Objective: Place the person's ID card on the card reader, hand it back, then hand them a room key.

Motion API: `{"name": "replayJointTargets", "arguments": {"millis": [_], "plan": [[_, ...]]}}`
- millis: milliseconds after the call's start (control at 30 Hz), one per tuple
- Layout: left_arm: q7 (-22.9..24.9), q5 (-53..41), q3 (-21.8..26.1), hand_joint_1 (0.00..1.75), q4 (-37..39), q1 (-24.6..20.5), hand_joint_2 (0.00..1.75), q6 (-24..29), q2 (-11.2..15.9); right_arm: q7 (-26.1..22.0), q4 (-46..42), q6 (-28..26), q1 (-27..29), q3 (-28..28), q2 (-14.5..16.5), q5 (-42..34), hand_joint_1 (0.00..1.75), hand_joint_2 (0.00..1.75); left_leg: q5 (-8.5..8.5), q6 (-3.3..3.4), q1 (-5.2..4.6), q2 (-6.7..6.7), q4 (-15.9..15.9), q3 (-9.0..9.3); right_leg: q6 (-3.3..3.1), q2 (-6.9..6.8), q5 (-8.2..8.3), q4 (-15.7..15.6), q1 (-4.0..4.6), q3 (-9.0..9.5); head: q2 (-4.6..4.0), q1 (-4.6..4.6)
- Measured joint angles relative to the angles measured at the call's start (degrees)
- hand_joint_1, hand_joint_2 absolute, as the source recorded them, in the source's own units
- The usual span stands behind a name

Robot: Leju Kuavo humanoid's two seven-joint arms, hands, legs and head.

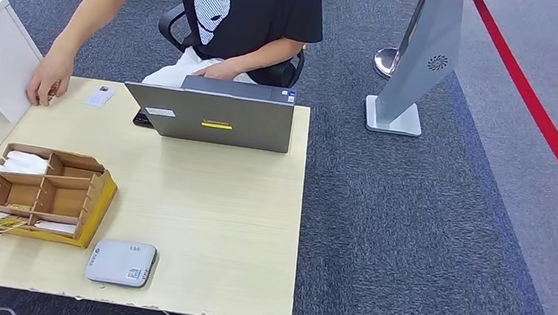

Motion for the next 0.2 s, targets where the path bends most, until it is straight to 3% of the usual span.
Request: {"name": "replayJointTargets", "arguments": {"millis": [100,167,200], "plan": [[2.7,4.3,-3.3,0.0,5.6,0.8,1.75,-2.4,-0.3,0.4,1.1,3.3,-1.5,-2.1,0.0,1.7,0.0,1.75,0.0,0.0,-0.01,-0.01,0.0,0.0,0.01,-0.02,0.01,0.0,-0.01,0.03,0.0,0.01],[4.1,5.6,-4.8,0.08,8.7,0.9,1.75,-4.0,-0.5,0.4,2.0,5.3,-2.4,-3.5,0.0,2.6,0.88,1.75,0.0,0.01,-0.03,-0.01,0.0,0.0,0.02,-0.01,0.02,0.0,-0.02,0.04,0.0,0.01],[4.5,5.9,-5.1,0.1,9.4,0.9,1.75,-4.4,-0.5,0.5,2.2,5.8,-2.6,-3.8,0.0,2.9,1.17,1.75,0.0,0.01,-0.03,-0.01,0.0,0.0,0.02,-0.02,0.02,0.0,-0.02,0.04,0.0,0.0]]}}
